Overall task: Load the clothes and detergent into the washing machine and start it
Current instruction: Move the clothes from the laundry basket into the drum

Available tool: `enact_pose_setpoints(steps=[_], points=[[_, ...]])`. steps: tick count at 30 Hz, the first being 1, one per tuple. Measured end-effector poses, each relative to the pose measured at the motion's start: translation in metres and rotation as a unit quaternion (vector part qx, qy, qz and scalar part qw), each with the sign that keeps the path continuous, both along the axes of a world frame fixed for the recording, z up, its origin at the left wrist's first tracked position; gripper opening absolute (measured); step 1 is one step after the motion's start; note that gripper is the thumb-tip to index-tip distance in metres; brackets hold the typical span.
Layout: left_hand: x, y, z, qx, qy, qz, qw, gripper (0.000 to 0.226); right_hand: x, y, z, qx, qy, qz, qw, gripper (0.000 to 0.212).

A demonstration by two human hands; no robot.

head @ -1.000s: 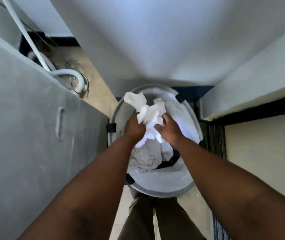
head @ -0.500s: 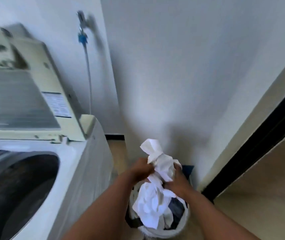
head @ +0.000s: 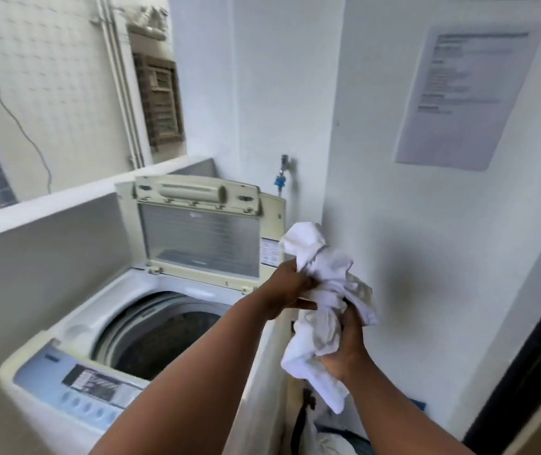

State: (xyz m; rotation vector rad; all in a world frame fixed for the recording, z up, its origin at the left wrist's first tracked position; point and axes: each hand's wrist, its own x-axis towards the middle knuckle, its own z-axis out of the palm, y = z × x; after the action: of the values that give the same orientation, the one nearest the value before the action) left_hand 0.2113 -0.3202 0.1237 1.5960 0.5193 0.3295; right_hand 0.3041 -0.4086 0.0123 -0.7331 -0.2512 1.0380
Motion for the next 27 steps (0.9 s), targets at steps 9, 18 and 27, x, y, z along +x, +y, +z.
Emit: enact_pose_setpoints(steps=[9, 18, 27], points=[[-0.157, 0.165, -0.009, -0.003, 0.048, 0.13, 0.99, 0.028, -0.111, 0.152, 0.053, -0.151, -0.139, -0.028, 0.978, 0.073], [-0.198, 0.287, -0.084, -0.124, 0.036, 0.212, 0.969, 0.091, -0.163, 0.27, 0.025, -0.269, -0.281, 0.006, 0.921, 0.057], [-0.157, 0.334, -0.187, -0.006, 0.283, 0.146, 0.948, 0.066, -0.122, 0.309, -0.061, -0.373, -0.343, 0.103, 0.856, 0.03]])
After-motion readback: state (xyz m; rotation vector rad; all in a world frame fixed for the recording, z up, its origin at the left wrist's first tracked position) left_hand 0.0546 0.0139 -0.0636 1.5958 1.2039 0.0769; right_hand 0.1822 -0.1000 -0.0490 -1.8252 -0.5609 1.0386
